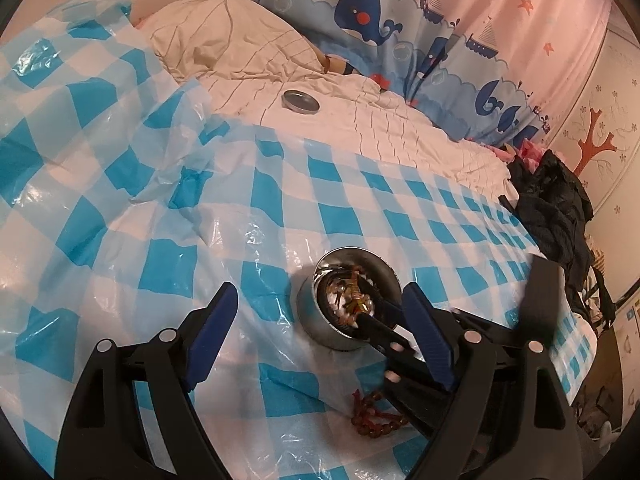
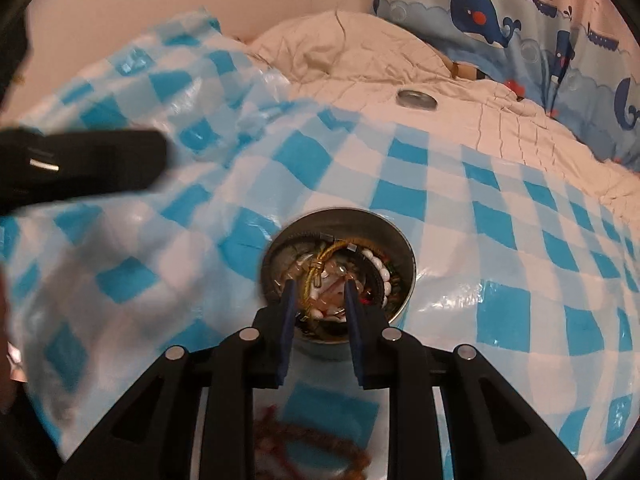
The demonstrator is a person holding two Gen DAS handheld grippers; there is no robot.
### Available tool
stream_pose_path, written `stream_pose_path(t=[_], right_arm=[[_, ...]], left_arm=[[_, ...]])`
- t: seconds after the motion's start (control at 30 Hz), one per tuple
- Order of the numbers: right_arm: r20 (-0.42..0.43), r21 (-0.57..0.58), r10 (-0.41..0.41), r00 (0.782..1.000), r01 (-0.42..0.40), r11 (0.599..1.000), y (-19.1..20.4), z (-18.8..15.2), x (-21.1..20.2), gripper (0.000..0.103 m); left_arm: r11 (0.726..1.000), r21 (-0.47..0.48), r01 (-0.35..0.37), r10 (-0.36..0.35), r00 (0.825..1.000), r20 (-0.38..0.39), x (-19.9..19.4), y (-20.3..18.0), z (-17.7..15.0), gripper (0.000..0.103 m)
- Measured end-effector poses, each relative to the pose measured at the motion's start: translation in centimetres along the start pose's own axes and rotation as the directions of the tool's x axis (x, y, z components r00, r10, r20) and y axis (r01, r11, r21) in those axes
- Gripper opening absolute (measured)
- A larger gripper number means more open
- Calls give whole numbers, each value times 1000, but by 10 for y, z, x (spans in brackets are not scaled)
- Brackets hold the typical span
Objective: Organize jewelry
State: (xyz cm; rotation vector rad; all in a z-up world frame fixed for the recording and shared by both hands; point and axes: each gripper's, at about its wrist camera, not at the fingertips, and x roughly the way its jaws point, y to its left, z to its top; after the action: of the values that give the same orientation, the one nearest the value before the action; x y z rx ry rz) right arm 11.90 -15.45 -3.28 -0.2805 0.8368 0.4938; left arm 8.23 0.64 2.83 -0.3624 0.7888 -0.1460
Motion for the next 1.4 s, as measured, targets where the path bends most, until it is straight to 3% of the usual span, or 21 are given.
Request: stream_pose_path(t=[0.17, 0.33, 0.47, 0.63, 0.7, 0.8, 0.93, 1.13, 1.4], right_arm=[[52, 20, 19, 998, -20, 1000, -7, 4, -17, 25], [87, 85, 63, 994, -70, 994, -22, -8, -55, 40], [83, 165, 42, 996, -55, 985, -43, -34, -79, 50], [74, 335, 86, 994, -106, 936, -69, -55, -89, 54], [90, 381, 109, 990, -135, 915, -74, -56, -92, 66], [110, 442, 137, 985, -171, 880, -78, -61, -99, 70], [103, 448, 138, 985, -170, 878, -73, -70, -107, 74], [66, 400, 93, 993, -112, 910, -65, -86, -110, 81], [41, 450, 109, 993, -116, 886, -74, -91, -95, 81]], left_arm=[[1000, -17, 1, -1, 1000, 9, -2, 4, 3, 80], [1000, 2, -7, 7, 1000, 4, -1, -1, 2, 80], [1000, 17, -24, 24, 1000, 8, -2, -3, 1, 81], [997, 55, -58, 57, 998, 15, -4, -19, -9, 82], [994, 79, -73, 72, 997, 18, -8, -27, -16, 84], [988, 117, -99, 96, 995, 33, -18, -38, -26, 87], [984, 115, -137, 132, 990, 49, -34, -38, -42, 91], [982, 102, -159, 156, 987, 36, -41, -36, -51, 92], [978, 122, -169, 168, 986, 19, -27, -49, -43, 93]])
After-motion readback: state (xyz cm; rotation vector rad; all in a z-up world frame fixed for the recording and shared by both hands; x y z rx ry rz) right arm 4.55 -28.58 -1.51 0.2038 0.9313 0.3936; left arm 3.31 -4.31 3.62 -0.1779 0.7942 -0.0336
